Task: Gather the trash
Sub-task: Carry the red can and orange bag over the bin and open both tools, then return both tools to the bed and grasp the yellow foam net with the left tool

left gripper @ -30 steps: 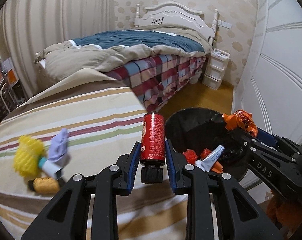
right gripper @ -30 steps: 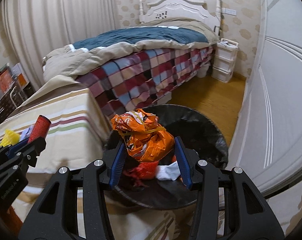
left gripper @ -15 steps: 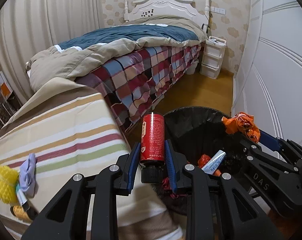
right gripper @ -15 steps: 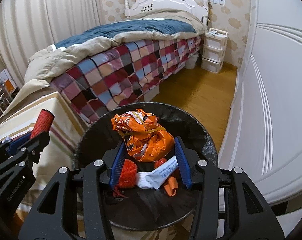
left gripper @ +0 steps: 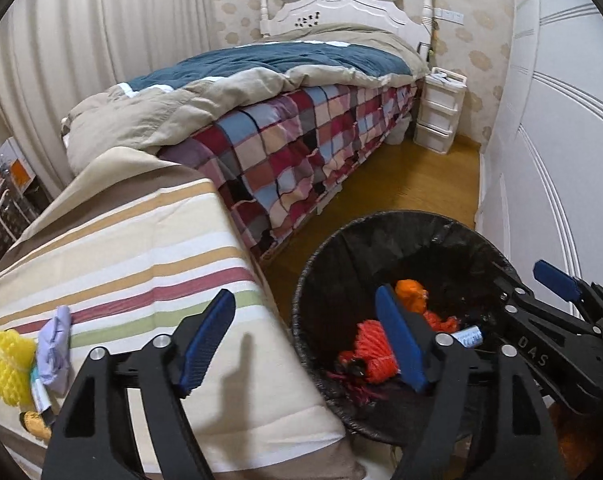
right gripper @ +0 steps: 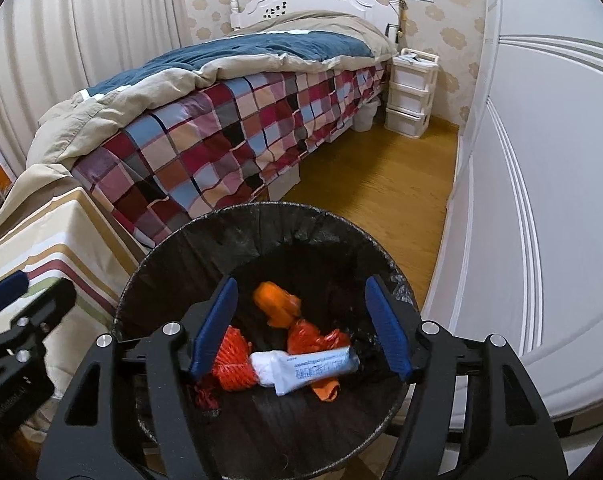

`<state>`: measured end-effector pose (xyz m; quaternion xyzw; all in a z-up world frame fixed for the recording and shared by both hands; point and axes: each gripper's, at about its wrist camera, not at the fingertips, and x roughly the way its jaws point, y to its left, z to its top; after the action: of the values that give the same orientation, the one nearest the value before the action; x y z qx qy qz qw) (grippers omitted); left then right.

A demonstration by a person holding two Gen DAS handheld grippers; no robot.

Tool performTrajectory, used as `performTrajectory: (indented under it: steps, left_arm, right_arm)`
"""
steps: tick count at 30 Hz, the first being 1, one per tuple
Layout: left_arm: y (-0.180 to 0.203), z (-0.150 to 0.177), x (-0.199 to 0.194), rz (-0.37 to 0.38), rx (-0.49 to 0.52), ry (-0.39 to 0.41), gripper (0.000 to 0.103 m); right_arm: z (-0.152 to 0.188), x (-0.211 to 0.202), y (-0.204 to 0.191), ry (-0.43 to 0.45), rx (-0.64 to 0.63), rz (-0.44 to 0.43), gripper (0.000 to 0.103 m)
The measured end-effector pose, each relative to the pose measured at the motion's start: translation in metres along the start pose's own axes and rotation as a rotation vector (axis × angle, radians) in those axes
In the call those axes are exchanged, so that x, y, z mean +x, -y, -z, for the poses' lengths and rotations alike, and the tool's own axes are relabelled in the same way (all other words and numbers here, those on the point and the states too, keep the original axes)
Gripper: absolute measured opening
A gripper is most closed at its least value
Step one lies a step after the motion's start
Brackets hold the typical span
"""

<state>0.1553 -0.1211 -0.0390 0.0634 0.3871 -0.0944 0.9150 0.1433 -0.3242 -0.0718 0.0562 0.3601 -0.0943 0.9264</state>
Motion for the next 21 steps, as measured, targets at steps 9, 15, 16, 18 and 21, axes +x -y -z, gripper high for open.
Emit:
performTrajectory:
  steps: [9,15,16,18,21]
  left_arm:
    - [-0.029,0.015,-0.021,-0.036,-0.031,0.004,0.076]
    - [-0.058,0.027,-0.04,-0.071,-0.067,0.013,0.077]
    - [-0.063,0.029,-0.042,-0.077,-0.074,0.014,0.077]
    - [-0.075,0.035,-0.049,-0.094,-0.09,0.018,0.077]
    - [-0.091,0.042,-0.056,-0.117,-0.113,0.02,0.077]
  right_arm:
    - [0.012,-0.024,-0.02,0.014,-0.015,-0.037,0.069]
    - [0.02,-0.045,-0.047,0.024,-0.048,-0.087,0.071]
    - [0.021,-0.049,-0.053,0.026,-0.054,-0.101,0.071]
    - [0.023,-0.054,-0.063,0.025,-0.064,-0.124,0.072]
    - [0.028,-0.059,-0.08,0.017,-0.085,-0.153,0.072]
